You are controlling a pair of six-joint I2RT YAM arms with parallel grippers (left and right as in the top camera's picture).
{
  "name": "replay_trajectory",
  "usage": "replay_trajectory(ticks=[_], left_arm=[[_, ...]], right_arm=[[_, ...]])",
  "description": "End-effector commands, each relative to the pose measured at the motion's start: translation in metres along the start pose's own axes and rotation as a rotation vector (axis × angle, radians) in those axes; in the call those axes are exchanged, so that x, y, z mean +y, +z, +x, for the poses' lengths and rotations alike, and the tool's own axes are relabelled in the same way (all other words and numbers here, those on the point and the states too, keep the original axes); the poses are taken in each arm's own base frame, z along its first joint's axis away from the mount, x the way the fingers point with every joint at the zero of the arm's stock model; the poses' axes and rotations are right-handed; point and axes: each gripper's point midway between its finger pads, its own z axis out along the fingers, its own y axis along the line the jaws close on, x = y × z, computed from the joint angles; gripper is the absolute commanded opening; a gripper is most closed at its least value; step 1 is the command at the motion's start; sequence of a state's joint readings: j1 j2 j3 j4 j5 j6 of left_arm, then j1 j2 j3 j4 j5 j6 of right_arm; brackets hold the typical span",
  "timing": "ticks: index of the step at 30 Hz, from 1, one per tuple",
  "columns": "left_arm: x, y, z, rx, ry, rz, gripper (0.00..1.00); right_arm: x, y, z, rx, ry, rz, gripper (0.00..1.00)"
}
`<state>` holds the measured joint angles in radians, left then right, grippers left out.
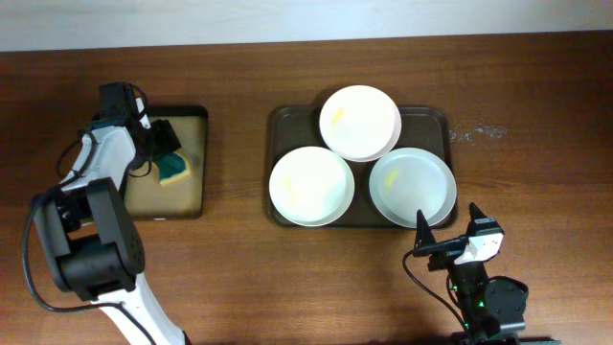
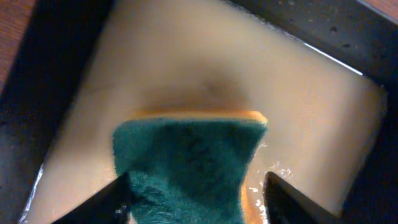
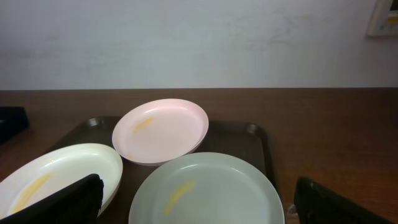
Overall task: Clean dirty plates on tray and stack at the side
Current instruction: 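Move the left gripper to the sponge in the water tray and grasp it, then lift the green sponge out of the soapy water with the left gripper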
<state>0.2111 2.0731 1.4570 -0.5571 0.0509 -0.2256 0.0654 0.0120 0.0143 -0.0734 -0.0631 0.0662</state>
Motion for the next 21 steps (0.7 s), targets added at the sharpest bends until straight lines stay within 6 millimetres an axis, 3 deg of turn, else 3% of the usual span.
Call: replay_trajectory(ticks=[1, 6, 8, 9, 10, 11, 16, 17, 18, 19, 21], left_arm=[[0.002, 0.013, 0.015, 0.065, 0.001, -0.005, 0.60], [0.007, 0.015, 0.038, 0.160, -0.005, -0.027, 0.61], [0.008, 0.013, 0.046, 0.192, -0.007, -0.030, 0.77], [0.009, 0.013, 0.048, 0.198, -0.007, -0.032, 0.74], [0.009, 0.013, 0.047, 0.198, -0.007, -0.033, 0.52], [0.009, 0.013, 0.046, 0.193, -0.008, -0.032, 0.01], [0.004, -0.003, 0.024, 0.163, -0.008, -0.025, 0.00], [0.003, -0.004, 0.022, 0.157, -0.007, -0.024, 0.21], [0.003, -0.004, 0.022, 0.157, -0.007, -0.023, 0.81], [0.003, -0.003, 0.023, 0.160, -0.007, -0.025, 0.99], [0.005, -0.001, 0.029, 0.179, -0.008, -0.028, 0.99]], right_arm=[[-0.001, 0.000, 0.003, 0.004, -0.007, 0.006, 0.98], [-0.001, 0.000, 0.003, 0.004, -0.007, 0.006, 0.98], [-0.001, 0.000, 0.003, 0.004, -0.007, 0.006, 0.98], [-0.001, 0.000, 0.003, 0.004, -0.007, 0.006, 0.98], [-0.001, 0.000, 0.003, 0.004, -0.007, 0.006, 0.98], [-0.001, 0.000, 0.003, 0.004, -0.007, 0.006, 0.98], [-0.001, 0.000, 0.003, 0.004, -0.007, 0.006, 0.98], [-0.001, 0.000, 0.003, 0.004, -0.007, 0.006, 0.98], [-0.001, 0.000, 0.003, 0.004, -0.007, 0.006, 0.98], [-0.001, 0.000, 0.003, 0.004, -0.007, 0.006, 0.98], [-0.001, 0.000, 0.003, 0.004, -0.007, 0.006, 0.98]])
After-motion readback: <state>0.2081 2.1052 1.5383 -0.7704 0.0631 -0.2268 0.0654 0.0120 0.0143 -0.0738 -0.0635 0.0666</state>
